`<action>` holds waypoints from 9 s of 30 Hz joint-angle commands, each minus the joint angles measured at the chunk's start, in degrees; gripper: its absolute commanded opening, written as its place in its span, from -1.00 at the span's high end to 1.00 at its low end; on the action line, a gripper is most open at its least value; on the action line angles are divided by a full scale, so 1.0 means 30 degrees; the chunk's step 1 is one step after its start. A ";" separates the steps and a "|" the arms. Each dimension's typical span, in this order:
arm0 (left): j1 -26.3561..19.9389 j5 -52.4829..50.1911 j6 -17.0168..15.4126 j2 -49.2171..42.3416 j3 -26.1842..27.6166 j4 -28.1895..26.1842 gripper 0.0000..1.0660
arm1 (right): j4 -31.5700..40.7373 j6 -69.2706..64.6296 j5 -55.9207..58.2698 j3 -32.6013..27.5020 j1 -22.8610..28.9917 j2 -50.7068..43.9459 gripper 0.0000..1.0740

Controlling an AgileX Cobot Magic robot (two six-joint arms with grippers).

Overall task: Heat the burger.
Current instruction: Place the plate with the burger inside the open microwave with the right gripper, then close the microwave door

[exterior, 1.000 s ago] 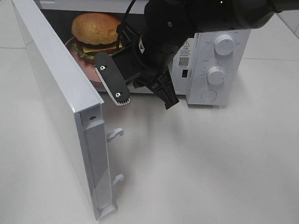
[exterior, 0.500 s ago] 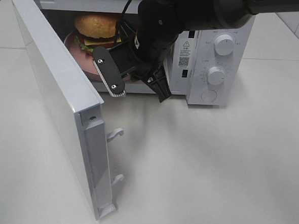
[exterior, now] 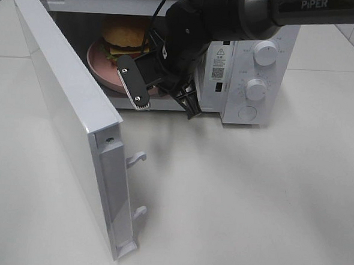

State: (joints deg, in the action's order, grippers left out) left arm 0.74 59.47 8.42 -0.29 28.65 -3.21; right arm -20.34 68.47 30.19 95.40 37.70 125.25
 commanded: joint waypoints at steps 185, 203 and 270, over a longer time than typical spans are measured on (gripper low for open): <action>0.0115 -0.0057 -0.0076 -0.0306 -0.0038 -0.0019 -0.89 | 0.3514 -0.1967 0.5539 0.2788 -0.0115 0.0153 -0.42; 0.0115 -0.0057 -0.0076 -0.0306 -0.0038 -0.0019 -0.89 | 0.3304 -0.4297 0.4985 -0.2731 -0.0115 -0.4603 -0.43; 0.0115 -0.0057 -0.0076 -0.0306 -0.0038 -0.0019 -0.89 | 0.2597 -2.6031 0.7639 -1.7151 -1.2338 -2.1849 -0.42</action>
State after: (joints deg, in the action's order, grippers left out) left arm 0.74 59.47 8.42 -0.29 28.65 -3.21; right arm -12.83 -9.40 53.00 44.58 1.03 60.96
